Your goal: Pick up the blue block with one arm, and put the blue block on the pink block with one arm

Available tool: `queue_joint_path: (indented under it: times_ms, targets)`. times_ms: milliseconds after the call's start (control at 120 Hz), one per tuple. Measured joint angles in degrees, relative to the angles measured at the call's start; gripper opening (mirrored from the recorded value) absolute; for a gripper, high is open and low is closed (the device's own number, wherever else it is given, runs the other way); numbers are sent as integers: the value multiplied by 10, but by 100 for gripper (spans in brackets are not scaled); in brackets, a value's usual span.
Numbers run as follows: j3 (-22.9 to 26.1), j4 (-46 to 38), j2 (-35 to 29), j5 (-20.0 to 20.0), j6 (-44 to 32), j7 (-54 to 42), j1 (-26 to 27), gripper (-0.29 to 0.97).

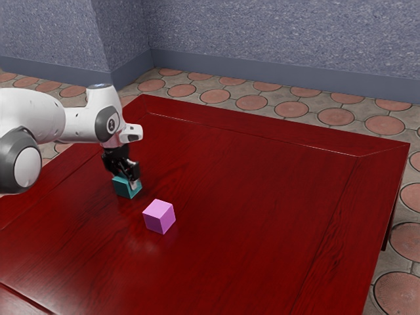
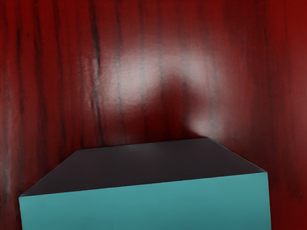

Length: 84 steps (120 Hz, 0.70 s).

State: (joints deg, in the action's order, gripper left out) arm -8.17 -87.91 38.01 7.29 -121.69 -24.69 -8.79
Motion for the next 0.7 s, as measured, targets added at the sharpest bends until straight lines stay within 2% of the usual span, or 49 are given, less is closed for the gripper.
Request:
queue_joint_path:
  times_ms: [383, 500, 700]
  targets:
    - [1, 1, -15, -6, -2, 2, 4, 36]
    - [2, -8, -49, -8, -1, 4, 12, 35]
    - [7, -82, -127, -26, -1, 19, 30, 35]
